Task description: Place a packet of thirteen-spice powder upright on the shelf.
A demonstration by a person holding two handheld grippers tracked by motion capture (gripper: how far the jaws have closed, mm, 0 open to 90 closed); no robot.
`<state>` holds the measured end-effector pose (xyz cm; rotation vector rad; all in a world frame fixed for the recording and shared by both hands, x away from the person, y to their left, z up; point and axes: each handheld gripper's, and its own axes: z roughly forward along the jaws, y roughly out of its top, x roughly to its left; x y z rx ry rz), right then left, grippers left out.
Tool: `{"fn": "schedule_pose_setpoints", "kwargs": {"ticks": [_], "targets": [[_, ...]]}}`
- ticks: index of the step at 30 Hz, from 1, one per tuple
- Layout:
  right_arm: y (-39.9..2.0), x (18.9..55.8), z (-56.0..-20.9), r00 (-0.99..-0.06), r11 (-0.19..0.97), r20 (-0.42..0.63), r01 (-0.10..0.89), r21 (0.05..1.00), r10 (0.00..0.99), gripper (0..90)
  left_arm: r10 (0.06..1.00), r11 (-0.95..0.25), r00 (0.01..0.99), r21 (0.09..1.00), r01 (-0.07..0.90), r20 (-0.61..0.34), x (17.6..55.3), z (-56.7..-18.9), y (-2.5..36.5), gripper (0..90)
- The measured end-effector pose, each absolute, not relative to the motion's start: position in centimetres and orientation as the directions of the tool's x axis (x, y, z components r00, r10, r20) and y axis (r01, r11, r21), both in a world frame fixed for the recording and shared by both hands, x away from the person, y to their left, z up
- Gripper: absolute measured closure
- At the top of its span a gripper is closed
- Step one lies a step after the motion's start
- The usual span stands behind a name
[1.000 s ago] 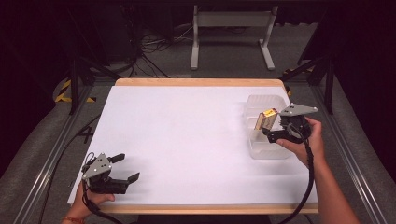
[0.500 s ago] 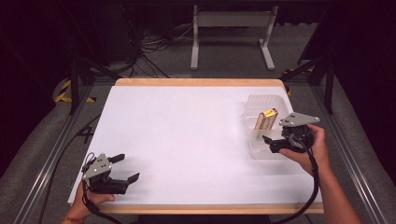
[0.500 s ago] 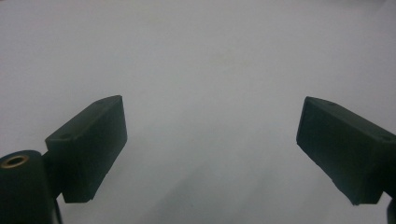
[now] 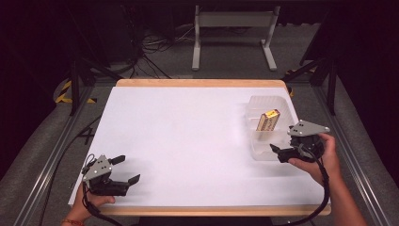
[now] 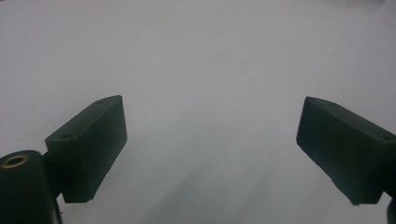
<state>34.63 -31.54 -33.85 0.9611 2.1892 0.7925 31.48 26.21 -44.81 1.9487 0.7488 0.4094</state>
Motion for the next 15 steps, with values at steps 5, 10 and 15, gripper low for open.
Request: {"fn": "schedule_pose_setpoints", "kwargs": {"ticks": [5, 10, 15], "targets": [[-31.9, 33.9, -34.0, -0.549, 0.564, -0.301, 0.406, 0.719, 0.78, 11.8, 0.655, -0.345, 0.755, 0.881, 0.324, -0.021, 31.5, -44.8, 26.3, 9.3], [-32.2, 33.2, -34.1, -0.555, 0.58, -0.317, 0.397, 0.711, 0.769, 11.6, 0.654, -0.346, 0.756, 0.881, 0.323, -0.021, 31.5, -44.8, 26.3, 9.3], [-32.4, 32.8, -34.5, -0.551, 0.588, -0.329, 0.397, 0.704, 0.767, 11.3, 0.654, -0.344, 0.757, 0.882, 0.321, -0.021, 31.5, -44.8, 26.3, 9.3]]}}
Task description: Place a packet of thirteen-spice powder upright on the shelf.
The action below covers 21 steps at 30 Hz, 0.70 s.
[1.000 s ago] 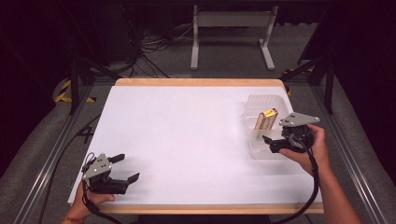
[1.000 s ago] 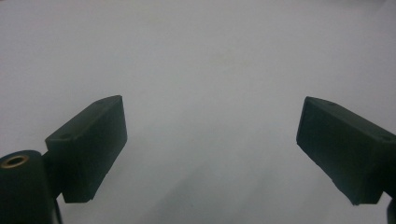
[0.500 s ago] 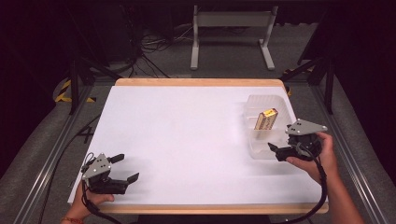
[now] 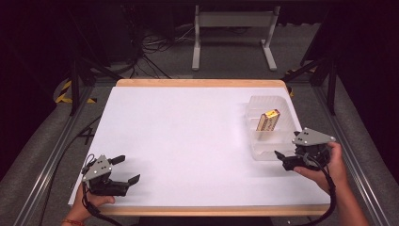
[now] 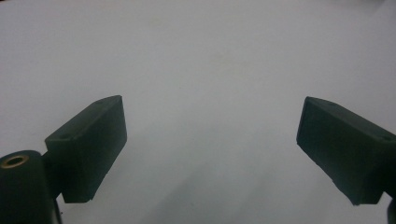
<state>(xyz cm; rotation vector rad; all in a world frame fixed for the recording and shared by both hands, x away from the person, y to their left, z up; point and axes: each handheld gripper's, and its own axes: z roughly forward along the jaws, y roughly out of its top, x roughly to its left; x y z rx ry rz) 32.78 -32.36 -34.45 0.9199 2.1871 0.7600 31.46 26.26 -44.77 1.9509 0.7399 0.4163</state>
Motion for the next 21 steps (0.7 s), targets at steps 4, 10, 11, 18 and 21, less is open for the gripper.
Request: {"fn": "schedule_pose_setpoints", "kwargs": {"ticks": [4, 10, 11, 18, 21], "targets": [[-32.7, 32.2, -34.9, -0.543, 0.595, -0.344, 0.396, 0.699, 0.766, 10.9, 0.654, -0.344, 0.757, 0.883, 0.321, -0.021, 31.5, -44.8, 26.3, 9.2], [-33.3, 31.7, -35.5, -0.532, 0.602, -0.362, 0.395, 0.694, 0.766, 10.5, 0.653, -0.344, 0.757, 0.882, 0.321, -0.02, 31.5, -44.8, 26.3, 9.2], [-33.4, 31.7, -35.7, -0.527, 0.6, -0.361, 0.4, 0.693, 0.769, 10.4, 0.652, -0.344, 0.758, 0.883, 0.321, -0.021, 31.5, -44.8, 26.3, 9.2], [-34.0, 31.3, -36.7, -0.514, 0.606, -0.376, 0.41, 0.682, 0.771, 10.4, 0.653, -0.345, 0.757, 0.883, 0.319, -0.019, 31.5, -44.8, 26.3, 9.2], [-34.2, 31.2, -37.2, -0.505, 0.609, -0.386, 0.412, 0.678, 0.772, 10.4, 0.651, -0.348, 0.759, 0.881, 0.32, -0.018, 31.5, -44.8, 26.3, 9.2]]}}
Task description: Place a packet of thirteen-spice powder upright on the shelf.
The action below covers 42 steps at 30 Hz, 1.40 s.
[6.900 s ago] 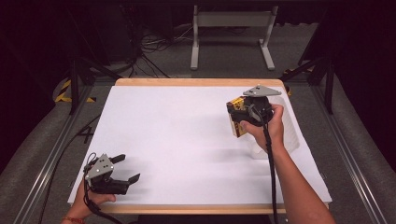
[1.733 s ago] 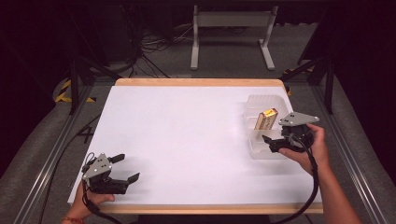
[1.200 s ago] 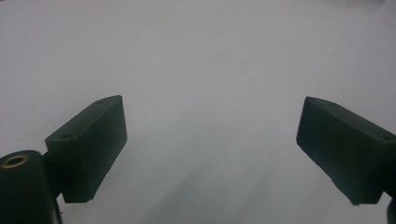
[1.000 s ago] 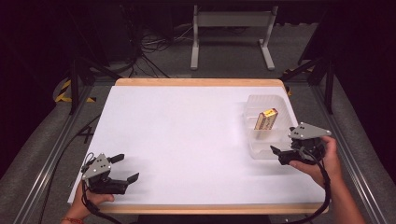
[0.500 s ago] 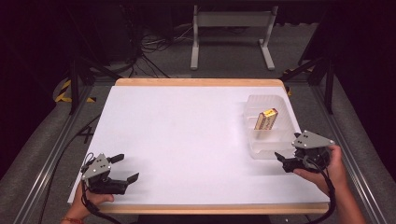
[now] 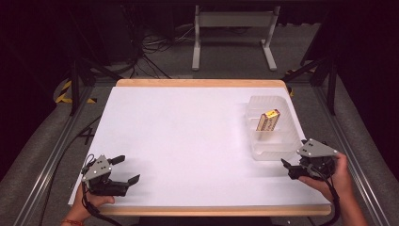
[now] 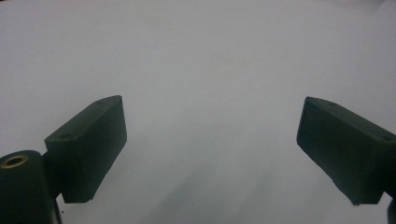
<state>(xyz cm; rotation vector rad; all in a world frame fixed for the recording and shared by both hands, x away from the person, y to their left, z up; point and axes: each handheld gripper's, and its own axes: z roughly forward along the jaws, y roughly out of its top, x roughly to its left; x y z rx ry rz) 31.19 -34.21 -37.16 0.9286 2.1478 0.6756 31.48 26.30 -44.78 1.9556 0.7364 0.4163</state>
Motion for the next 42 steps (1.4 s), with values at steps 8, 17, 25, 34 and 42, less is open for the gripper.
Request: {"fn": "schedule_pose_setpoints", "kwargs": {"ticks": [8, 17, 25, 34, 42], "targets": [[-34.9, 31.0, -38.3, -0.505, 0.605, -0.378, 0.426, 0.673, 0.776, 9.9, 0.652, -0.346, 0.758, 0.88, 0.324, -0.023, 31.5, -44.8, 26.2, 9.2], [-35.9, 31.0, -40.3, -0.5, 0.566, -0.333, 0.437, 0.699, 0.799, 9.7, 0.651, -0.345, 0.759, 0.881, 0.324, -0.024, 31.5, -44.8, 26.2, 9.2], [-36.7, 30.7, -42.1, -0.474, 0.516, -0.294, 0.453, 0.727, 0.83, 9.9, 0.65, -0.345, 0.759, 0.881, 0.325, -0.026, 31.6, -44.8, 26.2, 9.2], [-37.4, 30.2, -43.6, -0.427, 0.456, -0.259, 0.466, 0.758, 0.866, 9.4, 0.652, -0.34, 0.758, 0.883, 0.324, -0.027, 31.6, -44.7, 26.2, 9.2], [-37.0, 30.1, -43.9, -0.413, 0.432, -0.246, 0.453, 0.78, 0.877, 8.9, 0.653, -0.336, 0.757, 0.886, 0.321, -0.027, 31.8, -44.7, 26.1, 9.1]]}}
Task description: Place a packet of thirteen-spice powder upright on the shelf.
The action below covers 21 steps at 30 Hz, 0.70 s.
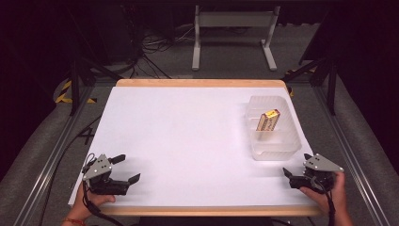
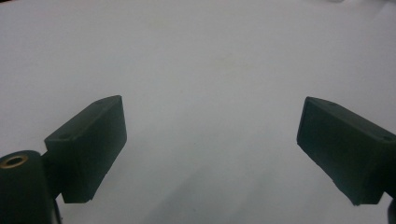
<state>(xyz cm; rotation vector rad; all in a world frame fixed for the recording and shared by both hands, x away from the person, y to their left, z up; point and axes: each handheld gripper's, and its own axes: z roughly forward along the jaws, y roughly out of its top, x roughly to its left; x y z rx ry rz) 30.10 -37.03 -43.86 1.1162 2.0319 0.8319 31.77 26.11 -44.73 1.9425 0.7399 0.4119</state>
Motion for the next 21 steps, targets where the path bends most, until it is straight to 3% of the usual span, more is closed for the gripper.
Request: {"fn": "schedule_pose_setpoints", "kwargs": {"ticks": [10, 21], "targets": [[-37.56, 29.6, -43.67, -0.363, 0.378, -0.223, 0.442, 0.814, 0.905, 8.7, 0.648, -0.336, 0.762, 0.888, 0.313, -0.023, 31.76, -44.7, 26.28, 9.1], [-37.45, 29.55, -43.61, -0.367, 0.388, -0.233, 0.435, 0.813, 0.9, 8.8, 0.648, -0.339, 0.761, 0.885, 0.319, -0.027, 31.9, -44.76, 26.07, 9.1]]}}
